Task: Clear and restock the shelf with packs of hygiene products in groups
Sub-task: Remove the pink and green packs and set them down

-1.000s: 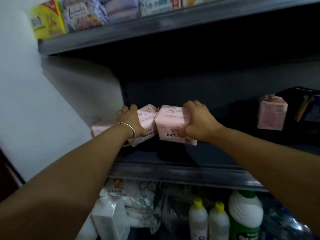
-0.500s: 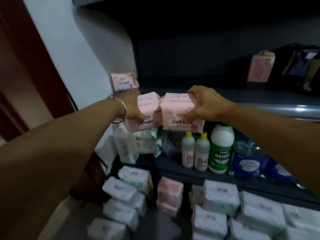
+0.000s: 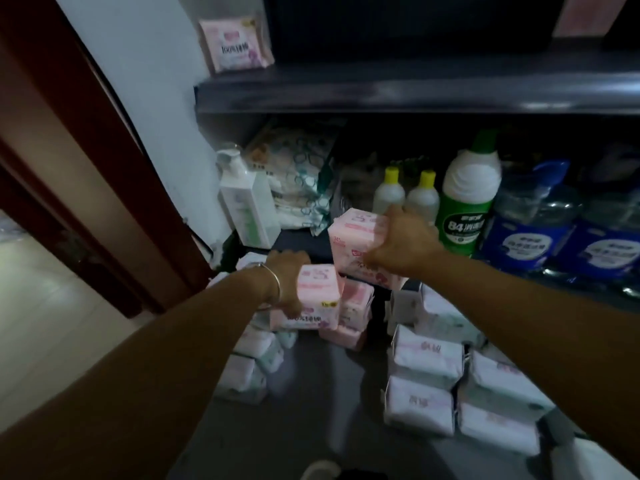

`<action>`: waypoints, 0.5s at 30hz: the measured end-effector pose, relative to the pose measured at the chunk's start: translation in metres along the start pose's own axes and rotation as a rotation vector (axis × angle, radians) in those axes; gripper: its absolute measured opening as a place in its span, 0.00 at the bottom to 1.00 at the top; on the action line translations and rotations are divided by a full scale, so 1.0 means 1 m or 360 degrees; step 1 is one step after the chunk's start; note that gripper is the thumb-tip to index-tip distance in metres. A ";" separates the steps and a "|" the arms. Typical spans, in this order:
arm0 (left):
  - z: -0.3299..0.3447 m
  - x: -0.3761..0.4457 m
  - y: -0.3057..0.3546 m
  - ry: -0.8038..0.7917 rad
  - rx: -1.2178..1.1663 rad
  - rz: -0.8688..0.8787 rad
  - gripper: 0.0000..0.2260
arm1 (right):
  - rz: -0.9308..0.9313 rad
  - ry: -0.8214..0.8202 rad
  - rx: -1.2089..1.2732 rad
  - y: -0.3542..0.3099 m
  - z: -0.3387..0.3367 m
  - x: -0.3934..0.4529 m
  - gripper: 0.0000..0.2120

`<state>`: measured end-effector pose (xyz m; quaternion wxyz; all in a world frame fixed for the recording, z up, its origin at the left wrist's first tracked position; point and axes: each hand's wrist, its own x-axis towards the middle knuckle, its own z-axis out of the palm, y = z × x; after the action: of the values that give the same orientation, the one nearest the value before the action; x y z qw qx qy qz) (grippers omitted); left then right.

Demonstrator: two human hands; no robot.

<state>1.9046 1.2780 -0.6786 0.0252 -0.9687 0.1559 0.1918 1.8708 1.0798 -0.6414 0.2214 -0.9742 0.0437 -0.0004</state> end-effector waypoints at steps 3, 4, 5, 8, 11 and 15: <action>0.045 0.013 -0.003 -0.0089 0.0006 -0.0034 0.40 | 0.0036 -0.0005 -0.0058 0.004 0.032 0.000 0.36; 0.059 0.017 -0.004 -0.0144 -0.0034 -0.0032 0.39 | 0.0056 0.0022 -0.0066 0.006 0.040 0.001 0.36; 0.073 0.020 -0.005 -0.0178 -0.0104 -0.0025 0.37 | 0.0072 0.0057 -0.0067 0.008 0.048 0.003 0.36; 0.109 0.028 -0.005 -0.0199 -0.0325 0.0026 0.36 | 0.0083 0.0105 -0.0083 0.013 0.066 0.011 0.39; 0.139 0.040 0.002 -0.0135 -0.0330 0.0050 0.40 | 0.0033 0.0083 -0.0111 0.017 0.081 0.016 0.38; 0.175 0.063 0.016 -0.0048 -0.0273 0.0007 0.41 | -0.0056 0.0035 -0.0115 0.026 0.098 0.018 0.39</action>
<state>1.8915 1.2633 -0.8648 -0.0560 -0.9639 0.1406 0.2189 1.8881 1.0969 -0.7415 0.1854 -0.9821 0.0290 -0.0135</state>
